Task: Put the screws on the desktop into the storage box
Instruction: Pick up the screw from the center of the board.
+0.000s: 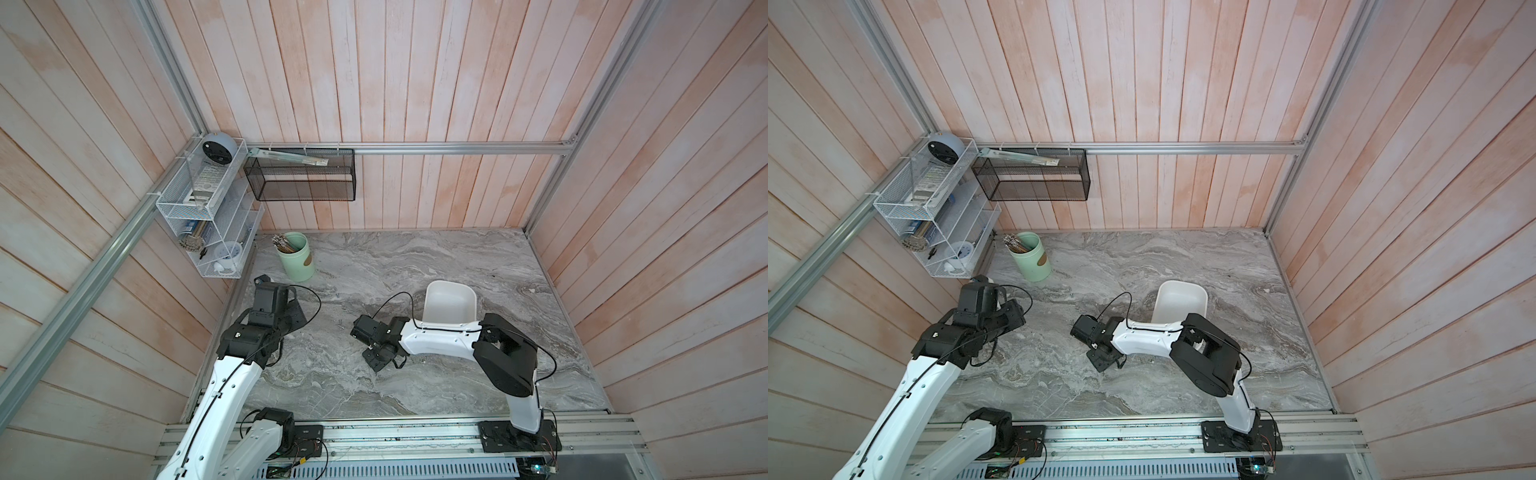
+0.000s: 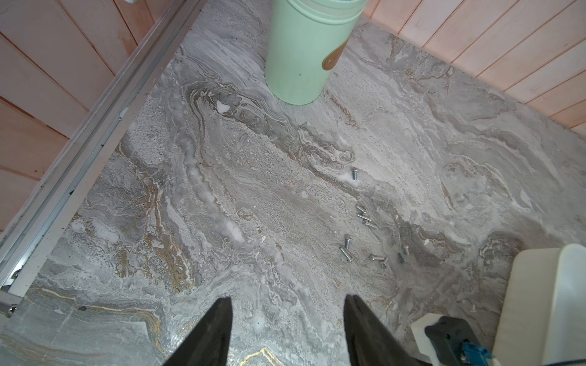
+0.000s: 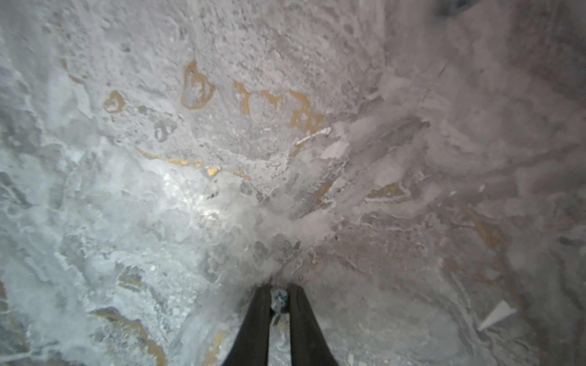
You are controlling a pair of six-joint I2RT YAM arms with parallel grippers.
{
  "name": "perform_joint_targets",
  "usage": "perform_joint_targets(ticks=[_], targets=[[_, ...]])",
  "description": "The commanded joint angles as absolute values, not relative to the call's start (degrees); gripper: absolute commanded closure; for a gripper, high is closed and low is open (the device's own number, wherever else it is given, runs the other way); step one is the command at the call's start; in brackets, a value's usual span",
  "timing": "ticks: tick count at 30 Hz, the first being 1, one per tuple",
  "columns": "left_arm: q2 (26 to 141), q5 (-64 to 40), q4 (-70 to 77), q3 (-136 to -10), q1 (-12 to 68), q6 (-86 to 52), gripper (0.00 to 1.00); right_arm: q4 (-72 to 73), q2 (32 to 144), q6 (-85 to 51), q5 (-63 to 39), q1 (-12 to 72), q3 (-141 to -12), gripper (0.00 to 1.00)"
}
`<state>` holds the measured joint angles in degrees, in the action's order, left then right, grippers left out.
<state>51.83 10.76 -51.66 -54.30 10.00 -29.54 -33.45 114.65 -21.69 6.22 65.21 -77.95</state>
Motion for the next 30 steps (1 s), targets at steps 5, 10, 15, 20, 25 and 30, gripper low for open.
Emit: perform_joint_targets(ticks=[5, 10, 15, 20, 25, 30], targets=[[51.68, 10.33, -51.15, -53.50, 9.59, -28.99, 0.38, -35.23, 115.81, -22.12, 6.91, 65.22, -78.10, 0.91], [51.61, 10.46, -51.09, -53.35, 9.58, -29.09, 0.39, -34.15, 114.21, -21.47, 6.86, 65.21, -77.47, 0.92], [51.59, 10.46, -51.06, -53.38, 9.63, -29.04, 0.38, -33.22, 111.71, -20.74, 7.21, 65.07, -76.56, 0.93], [51.59, 10.42, -51.15, -53.35, 9.63, -29.06, 0.38, -32.18, 108.80, -20.77, 6.33, 64.36, -75.72, 0.93], [51.59, 10.39, -51.10, -53.38, 9.60, -29.06, 0.38, -32.27, 106.03, -20.47, 5.93, 62.77, -75.08, 0.94], [51.57, 10.32, -51.04, -53.38, 9.62, -29.06, 0.38, -30.51, 99.42, -19.91, 5.72, 59.03, -71.11, 0.94]])
